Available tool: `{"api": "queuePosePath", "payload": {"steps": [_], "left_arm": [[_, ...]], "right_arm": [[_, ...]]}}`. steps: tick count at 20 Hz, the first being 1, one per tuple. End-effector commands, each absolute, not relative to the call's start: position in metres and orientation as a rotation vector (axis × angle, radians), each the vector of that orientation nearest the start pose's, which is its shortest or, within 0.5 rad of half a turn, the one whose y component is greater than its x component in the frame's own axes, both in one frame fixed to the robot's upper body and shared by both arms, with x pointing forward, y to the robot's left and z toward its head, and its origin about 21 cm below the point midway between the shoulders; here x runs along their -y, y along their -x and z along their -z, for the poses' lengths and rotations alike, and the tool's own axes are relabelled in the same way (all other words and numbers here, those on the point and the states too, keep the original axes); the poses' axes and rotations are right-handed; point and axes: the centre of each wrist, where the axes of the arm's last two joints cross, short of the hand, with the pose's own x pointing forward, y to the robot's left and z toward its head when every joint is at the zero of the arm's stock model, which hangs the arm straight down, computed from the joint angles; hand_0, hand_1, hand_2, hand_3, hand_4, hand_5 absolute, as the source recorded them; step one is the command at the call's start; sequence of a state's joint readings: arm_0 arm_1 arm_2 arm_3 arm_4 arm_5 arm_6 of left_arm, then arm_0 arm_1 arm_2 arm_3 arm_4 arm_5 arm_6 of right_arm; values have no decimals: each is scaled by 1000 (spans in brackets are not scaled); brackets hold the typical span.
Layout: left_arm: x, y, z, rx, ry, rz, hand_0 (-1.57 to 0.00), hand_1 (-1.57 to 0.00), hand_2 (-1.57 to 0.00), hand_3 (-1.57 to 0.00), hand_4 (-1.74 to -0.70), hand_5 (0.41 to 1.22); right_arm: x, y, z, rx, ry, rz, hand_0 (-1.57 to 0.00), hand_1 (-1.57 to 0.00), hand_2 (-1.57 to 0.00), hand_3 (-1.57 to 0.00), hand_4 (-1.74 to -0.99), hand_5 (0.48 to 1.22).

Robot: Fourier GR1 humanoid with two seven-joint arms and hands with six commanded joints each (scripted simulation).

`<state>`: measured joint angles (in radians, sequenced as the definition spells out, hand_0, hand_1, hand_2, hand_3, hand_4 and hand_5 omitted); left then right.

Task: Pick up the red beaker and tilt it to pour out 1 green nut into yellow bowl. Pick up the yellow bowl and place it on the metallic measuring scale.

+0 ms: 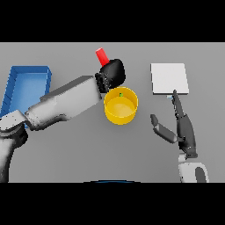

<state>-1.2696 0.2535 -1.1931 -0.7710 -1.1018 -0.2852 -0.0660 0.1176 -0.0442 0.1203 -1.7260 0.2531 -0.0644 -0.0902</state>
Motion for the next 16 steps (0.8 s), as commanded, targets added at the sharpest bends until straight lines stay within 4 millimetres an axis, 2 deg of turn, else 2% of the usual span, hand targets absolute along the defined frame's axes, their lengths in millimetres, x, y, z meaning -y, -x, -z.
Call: {"api": "queuePosePath", "payload": {"steps": [1, 7, 11, 13, 16], "left_arm": [[-31, -399, -113, -932, 1275, -2667, -1571, -1571, -1571, -1571, -1735, 1221], [-13, -395, -109, -766, 1284, -2545, -1571, -1571, -1571, -1571, -1727, 1221], [-2, -396, -121, -703, 1296, -2463, -1571, -1571, -1571, -1571, -1720, 1221], [-2, -402, -139, -666, 1307, -2428, -1571, -1571, -1571, -1571, -1721, 1221], [-5, -418, -180, -637, 1439, -2341, -1571, -1571, -1571, -1571, -1722, 1221]], "right_arm": [[220, -218, -9, 1716, 206, -246, 1, 1, 1, 1, -1165, 626], [219, -217, -11, 1721, 246, -274, 1, 1, 1, 1, -1160, 635], [222, -220, -11, 1716, 234, -248, 1, 1, 1, 1, -1154, 635], [219, -220, -12, 1734, 219, -245, 1, 1, 1, 1, -1153, 636], [222, -221, -11, 1742, 206, -252, 1, 1, 1, 1, -1150, 649]]}}
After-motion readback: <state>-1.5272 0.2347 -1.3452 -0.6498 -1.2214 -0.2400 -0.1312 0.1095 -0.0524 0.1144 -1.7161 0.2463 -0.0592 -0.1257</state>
